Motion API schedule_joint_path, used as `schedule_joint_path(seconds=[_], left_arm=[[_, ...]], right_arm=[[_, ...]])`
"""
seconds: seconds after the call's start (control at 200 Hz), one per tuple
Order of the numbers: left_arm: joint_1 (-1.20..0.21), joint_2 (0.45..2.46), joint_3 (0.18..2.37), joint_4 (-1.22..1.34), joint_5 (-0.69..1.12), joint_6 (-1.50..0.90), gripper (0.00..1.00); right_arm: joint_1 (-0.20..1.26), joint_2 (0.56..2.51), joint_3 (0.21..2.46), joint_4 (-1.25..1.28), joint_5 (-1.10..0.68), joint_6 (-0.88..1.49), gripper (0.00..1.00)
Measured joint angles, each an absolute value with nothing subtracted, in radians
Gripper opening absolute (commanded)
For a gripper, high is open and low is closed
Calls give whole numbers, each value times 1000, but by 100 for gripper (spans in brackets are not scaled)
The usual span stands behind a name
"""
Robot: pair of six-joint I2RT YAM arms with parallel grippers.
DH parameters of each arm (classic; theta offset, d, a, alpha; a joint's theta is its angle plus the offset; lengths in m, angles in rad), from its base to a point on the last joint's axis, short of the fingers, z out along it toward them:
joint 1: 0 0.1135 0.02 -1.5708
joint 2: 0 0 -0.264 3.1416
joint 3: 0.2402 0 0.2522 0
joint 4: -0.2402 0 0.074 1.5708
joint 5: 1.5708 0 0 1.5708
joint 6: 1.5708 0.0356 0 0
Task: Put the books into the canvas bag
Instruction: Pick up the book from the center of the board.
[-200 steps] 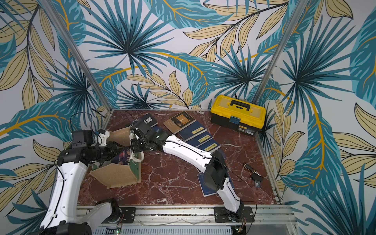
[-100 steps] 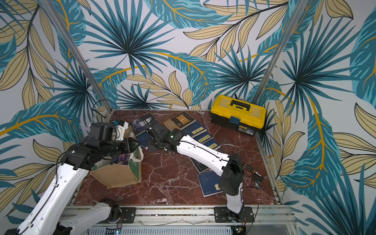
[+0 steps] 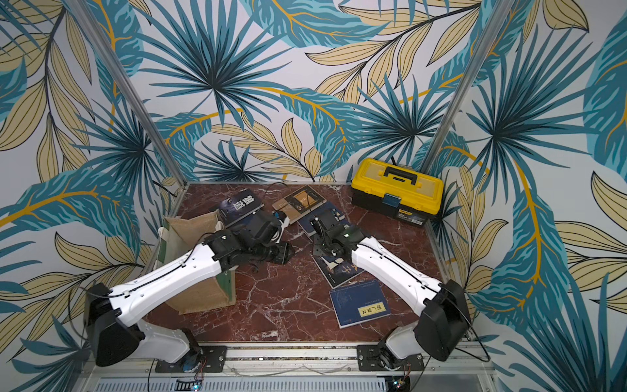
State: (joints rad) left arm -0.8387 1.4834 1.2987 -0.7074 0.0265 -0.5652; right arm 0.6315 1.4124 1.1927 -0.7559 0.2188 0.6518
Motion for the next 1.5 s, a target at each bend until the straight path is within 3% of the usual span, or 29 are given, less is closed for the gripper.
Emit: schedule_joint_path(seconds=[0.406, 0.801, 1.082, 1.497], left_arm=[[-867, 1747, 1327, -532, 157, -582, 49], [-882, 2019, 1517, -475, 304, -577, 49], [-870, 2029, 1525, -474, 323, -554, 52], [-730, 1977, 1527, -474, 293, -503, 54]], right_arm=[[399, 1196, 831, -794, 227, 792, 63], [262, 1192, 641, -714, 105, 853, 65], [248, 1245, 668, -653, 20, 857, 61], [248, 1247, 794, -623, -7, 838, 60]])
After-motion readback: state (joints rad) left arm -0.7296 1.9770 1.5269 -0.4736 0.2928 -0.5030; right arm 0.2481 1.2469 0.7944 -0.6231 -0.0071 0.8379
